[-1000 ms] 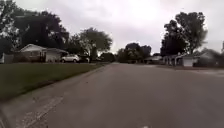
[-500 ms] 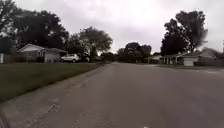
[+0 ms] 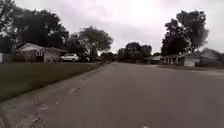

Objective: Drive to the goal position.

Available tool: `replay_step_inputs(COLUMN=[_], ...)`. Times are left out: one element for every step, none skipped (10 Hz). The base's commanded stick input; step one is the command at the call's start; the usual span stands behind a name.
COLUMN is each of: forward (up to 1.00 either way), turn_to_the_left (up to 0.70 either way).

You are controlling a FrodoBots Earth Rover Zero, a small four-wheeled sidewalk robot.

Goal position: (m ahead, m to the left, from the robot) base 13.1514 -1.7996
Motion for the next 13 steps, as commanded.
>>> replay_step_inputs(forward=[0.70,0.70,0.70,0.70,0.70,0.70,0.70,0.70,0.70,0.70,0.70,0.70,0.70], turn_to_the_left=[0.00,0.00,0.00,0.00,0.00,0.00,0.00,0.00,0.00,0.00,0.00,0.00,0.00])
